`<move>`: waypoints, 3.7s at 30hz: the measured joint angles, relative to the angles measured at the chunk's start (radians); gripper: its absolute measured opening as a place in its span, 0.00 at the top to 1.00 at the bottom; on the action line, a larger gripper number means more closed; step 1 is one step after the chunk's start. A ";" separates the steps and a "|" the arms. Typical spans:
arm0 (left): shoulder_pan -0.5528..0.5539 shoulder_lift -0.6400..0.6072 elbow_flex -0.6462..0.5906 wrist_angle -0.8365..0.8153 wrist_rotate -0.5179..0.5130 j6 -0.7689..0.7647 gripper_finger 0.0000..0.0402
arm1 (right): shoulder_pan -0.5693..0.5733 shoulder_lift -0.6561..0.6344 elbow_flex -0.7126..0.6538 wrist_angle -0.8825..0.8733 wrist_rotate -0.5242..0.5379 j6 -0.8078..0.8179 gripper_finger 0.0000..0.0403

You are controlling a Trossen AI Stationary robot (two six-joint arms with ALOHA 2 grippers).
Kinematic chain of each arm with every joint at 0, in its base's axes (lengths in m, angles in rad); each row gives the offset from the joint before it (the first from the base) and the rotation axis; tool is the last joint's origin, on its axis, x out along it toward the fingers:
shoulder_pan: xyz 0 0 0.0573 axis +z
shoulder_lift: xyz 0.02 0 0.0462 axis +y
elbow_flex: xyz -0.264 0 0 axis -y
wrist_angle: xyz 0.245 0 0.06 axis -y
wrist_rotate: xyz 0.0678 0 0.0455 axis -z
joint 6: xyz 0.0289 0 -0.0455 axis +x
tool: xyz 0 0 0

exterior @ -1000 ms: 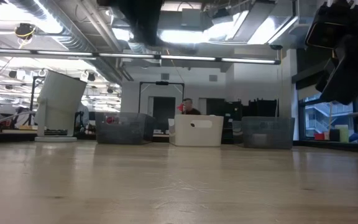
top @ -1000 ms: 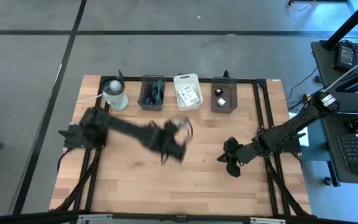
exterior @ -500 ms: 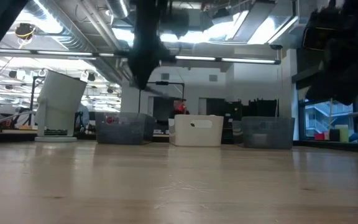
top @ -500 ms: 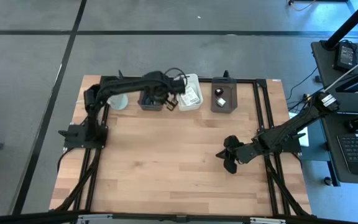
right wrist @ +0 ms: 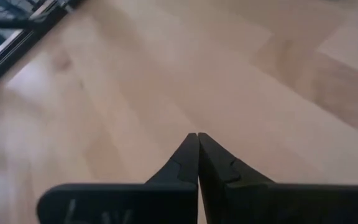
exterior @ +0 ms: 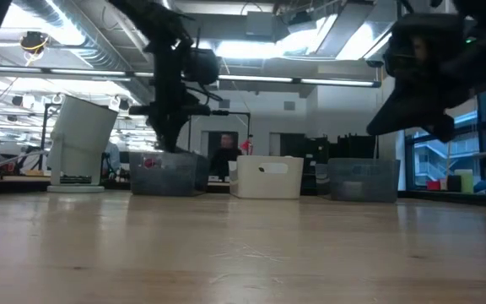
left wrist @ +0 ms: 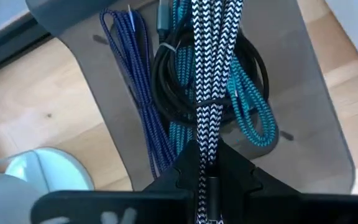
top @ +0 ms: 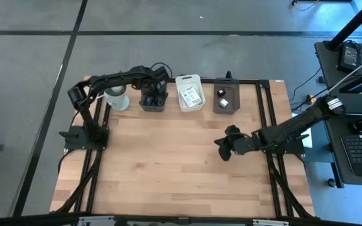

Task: Pick and place items into bin
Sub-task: Put the gray charger cable into the left black bin, then return to Home Position

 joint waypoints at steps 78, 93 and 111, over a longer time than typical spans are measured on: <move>-0.551 -1.266 -1.349 1.435 0.262 0.479 1.00 | -0.206 0.000 -0.001 0.156 -0.010 -0.242 0.99; -0.551 -1.673 -1.349 1.074 0.270 0.453 1.00 | -0.205 0.000 -0.001 0.158 -0.011 -0.238 0.99; -0.550 -1.751 -1.346 0.992 0.186 0.524 1.00 | -0.204 0.000 -0.001 0.165 -0.011 -0.242 0.99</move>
